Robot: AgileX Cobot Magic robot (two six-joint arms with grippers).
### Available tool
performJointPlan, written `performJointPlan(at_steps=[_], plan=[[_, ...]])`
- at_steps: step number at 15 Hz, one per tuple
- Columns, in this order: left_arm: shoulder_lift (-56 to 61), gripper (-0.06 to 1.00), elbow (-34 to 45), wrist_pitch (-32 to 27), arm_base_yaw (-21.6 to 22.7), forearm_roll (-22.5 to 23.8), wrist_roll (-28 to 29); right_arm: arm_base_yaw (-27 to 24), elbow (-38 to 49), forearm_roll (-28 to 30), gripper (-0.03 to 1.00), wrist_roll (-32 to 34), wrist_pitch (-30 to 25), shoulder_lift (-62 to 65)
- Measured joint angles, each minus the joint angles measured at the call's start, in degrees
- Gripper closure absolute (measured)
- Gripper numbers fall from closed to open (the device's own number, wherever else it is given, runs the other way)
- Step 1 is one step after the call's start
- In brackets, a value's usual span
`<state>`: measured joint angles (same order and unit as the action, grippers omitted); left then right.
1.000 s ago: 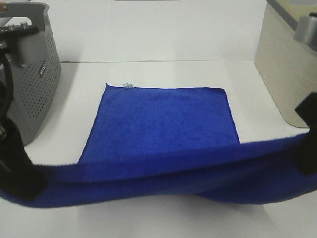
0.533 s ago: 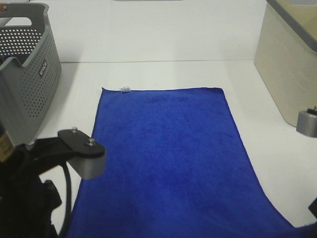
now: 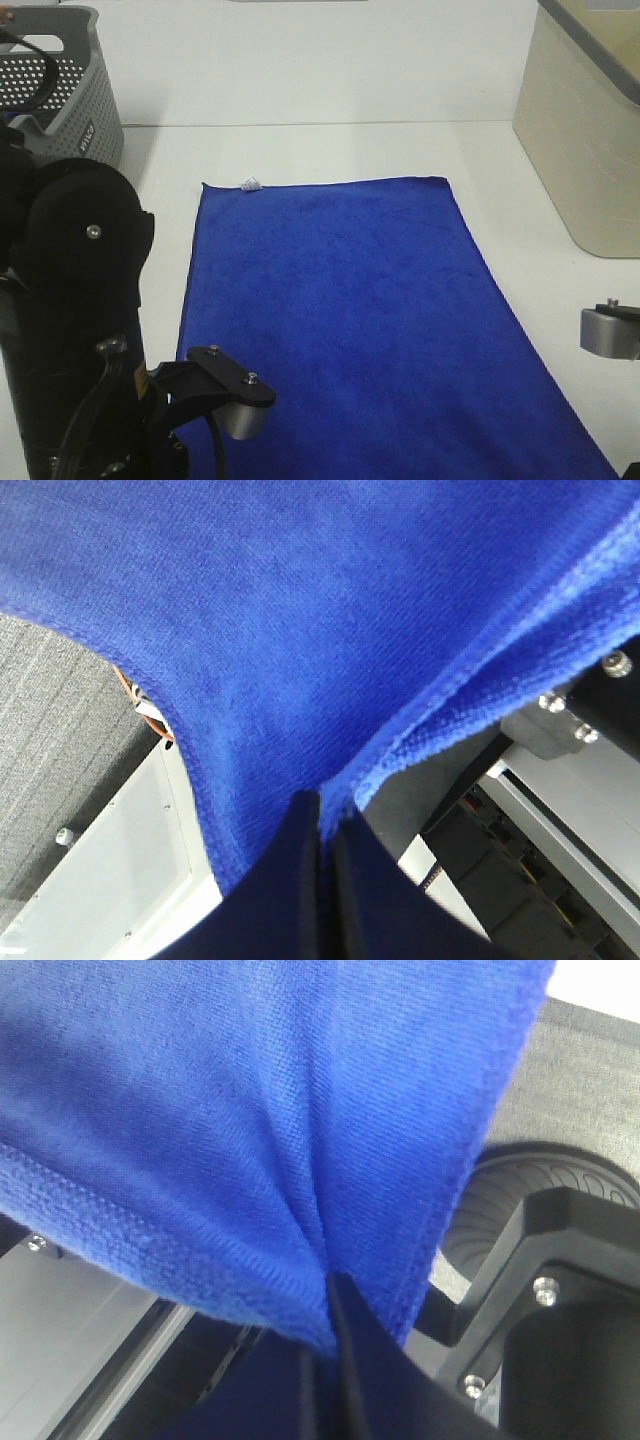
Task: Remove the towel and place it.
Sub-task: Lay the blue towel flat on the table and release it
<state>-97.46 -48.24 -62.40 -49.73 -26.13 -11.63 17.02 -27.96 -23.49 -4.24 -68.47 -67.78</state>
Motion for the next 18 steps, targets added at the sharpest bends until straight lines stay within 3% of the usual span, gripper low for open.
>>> performJointPlan(at_steps=[12,15,18], plan=[[-7.5,0.94,-1.1,0.1,0.0,-4.0,-2.5,-0.1,-0.1,-1.0,0.95,-8.3,7.8,-26.8],[-8.2,0.94,-1.4,1.2,0.0,-4.1,-2.5,-0.1,-0.1,-1.5,0.89,-8.9,8.5,-26.8],[-8.2,0.94,-1.4,1.5,0.0,-5.1,-2.6,-0.1,-0.1,-1.5,0.76,-8.9,8.5,-26.8]])
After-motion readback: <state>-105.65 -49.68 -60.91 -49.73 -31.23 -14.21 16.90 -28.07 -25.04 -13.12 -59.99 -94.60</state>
